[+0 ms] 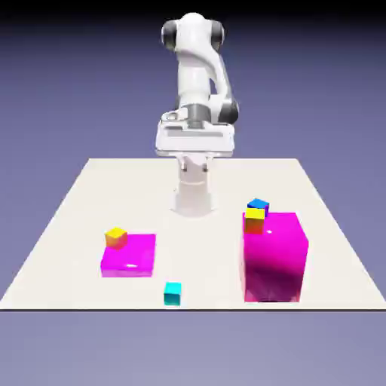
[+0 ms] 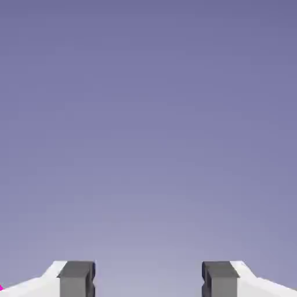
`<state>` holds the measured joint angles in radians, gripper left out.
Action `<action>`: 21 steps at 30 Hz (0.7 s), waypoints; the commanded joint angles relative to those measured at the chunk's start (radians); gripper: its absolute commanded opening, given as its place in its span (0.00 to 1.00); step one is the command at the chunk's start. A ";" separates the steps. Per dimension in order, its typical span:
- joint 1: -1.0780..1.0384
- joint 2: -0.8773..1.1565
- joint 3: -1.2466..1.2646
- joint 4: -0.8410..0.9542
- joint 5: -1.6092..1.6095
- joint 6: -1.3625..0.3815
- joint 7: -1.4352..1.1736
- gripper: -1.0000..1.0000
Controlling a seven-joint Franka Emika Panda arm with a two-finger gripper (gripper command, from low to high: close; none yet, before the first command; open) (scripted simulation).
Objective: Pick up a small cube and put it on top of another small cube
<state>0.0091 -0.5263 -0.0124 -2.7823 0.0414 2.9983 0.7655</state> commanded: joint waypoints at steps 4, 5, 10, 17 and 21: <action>-0.010 0.145 -0.041 0.092 0.137 -0.128 0.081 0.50; -0.012 0.181 -0.051 0.115 0.172 -0.160 0.102 0.50; -0.024 0.362 -0.103 0.230 0.343 -0.321 0.203 0.50; -0.041 0.616 -0.175 0.391 0.583 -0.545 0.345 0.50; -0.050 0.761 -0.216 0.483 0.721 -0.674 0.427 0.50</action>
<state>-0.0411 0.2348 -0.2283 -2.2991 0.7619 2.3249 1.1921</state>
